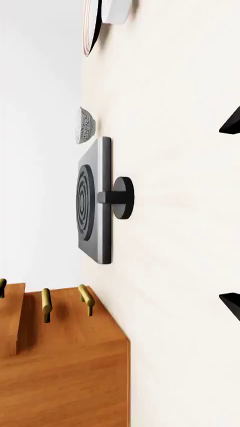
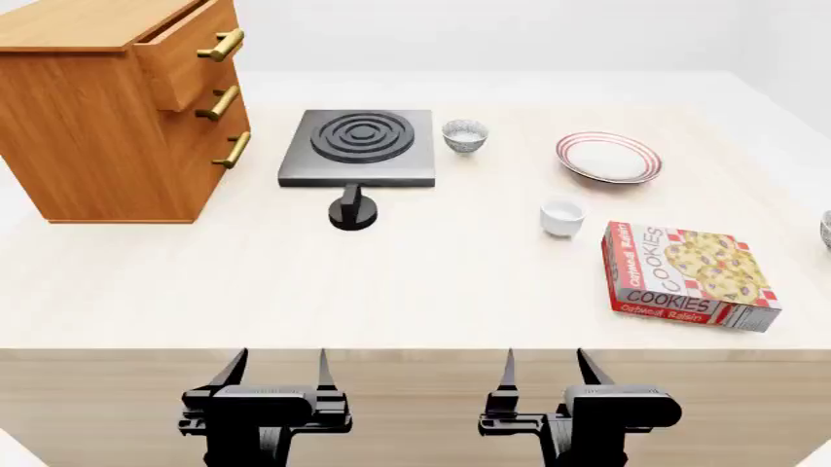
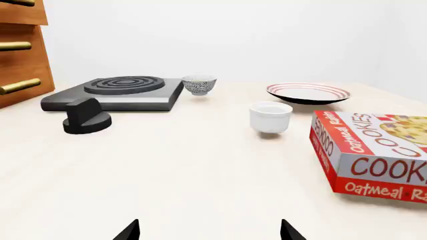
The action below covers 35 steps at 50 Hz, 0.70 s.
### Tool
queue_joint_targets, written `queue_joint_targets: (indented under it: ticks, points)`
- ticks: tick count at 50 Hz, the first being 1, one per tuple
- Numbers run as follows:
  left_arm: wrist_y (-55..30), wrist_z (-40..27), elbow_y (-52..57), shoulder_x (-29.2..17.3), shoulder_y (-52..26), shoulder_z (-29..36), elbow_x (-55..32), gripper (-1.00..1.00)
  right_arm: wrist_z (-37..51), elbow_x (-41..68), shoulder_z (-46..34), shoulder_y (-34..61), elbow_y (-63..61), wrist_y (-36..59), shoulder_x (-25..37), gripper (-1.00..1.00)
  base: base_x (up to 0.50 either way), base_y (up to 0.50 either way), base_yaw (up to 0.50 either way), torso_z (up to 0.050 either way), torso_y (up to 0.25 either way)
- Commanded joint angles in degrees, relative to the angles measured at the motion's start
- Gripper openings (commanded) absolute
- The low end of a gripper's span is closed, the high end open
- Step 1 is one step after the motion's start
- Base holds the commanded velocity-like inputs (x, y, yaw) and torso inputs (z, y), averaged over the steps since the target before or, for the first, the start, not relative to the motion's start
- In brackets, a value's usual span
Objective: Pick the akita bowl next to the cookies box and place it on the plate.
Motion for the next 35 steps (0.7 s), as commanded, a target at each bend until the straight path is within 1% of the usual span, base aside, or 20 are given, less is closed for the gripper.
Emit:
queue_joint_targets:
  ticks: [1,6,17,18,19,25,27,29,35]
  points:
    - [0.6,-0.9,-0.1,-1.0,0.2,1.0,-1.0,1.00,1.2,0.1,-1.7,0.3,0.4,0.1,0.9,1.00,0.00,0.00,0.00,0.000,0.000]
    - [1.0,-1.9,0.2,-1.9,0.1,2.1,-2.2,1.00,3.2,1.7,-1.9,0.3,0.4,-0.4,1.8,1.00,0.00,0.00,0.00,0.000,0.000]
    - [1.2,-3.1,0.4,-3.2,0.0,3.5,-3.7,1.00,4.7,2.9,-3.5,0.3,0.4,-2.0,2.9,1.00,0.00,0.00,0.00,0.000,0.000]
    - [1.2,0.0,0.4,-0.6,0.1,0.6,-1.0,1.00,1.7,0.4,-0.5,0.1,0.3,-1.9,0.4,1.00,0.00,0.00,0.00,0.000,0.000]
    - [3.4,-0.9,0.8,-1.2,0.6,1.3,0.2,1.00,2.5,0.8,-0.9,0.2,0.4,-2.3,0.7,1.00,0.00,0.00,0.00,0.000,0.000]
    - [4.7,-3.5,1.5,-2.2,0.7,2.1,0.2,1.00,3.8,2.0,-2.2,-0.8,-2.1,-3.9,2.2,1.00,0.00,0.00,0.00,0.000,0.000]
    - [5.8,-3.8,1.7,-2.5,1.1,2.5,0.1,1.00,2.2,2.4,-3.5,-1.7,-2.8,-5.8,3.2,1.00,0.00,0.00,0.00,0.000,0.000]
    - [6.4,-3.9,1.8,-2.8,1.4,2.9,0.0,1.00,2.4,2.5,-3.8,-1.9,-2.8,-6.0,3.4,1.00,0.00,0.00,0.00,0.000,0.000]
    - [8.0,-5.0,2.4,-3.6,1.9,3.5,0.0,1.00,2.1,3.4,-4.7,-2.6,-3.9,-6.9,4.3,1.00,-0.05,-0.48,0.00,0.000,0.000]
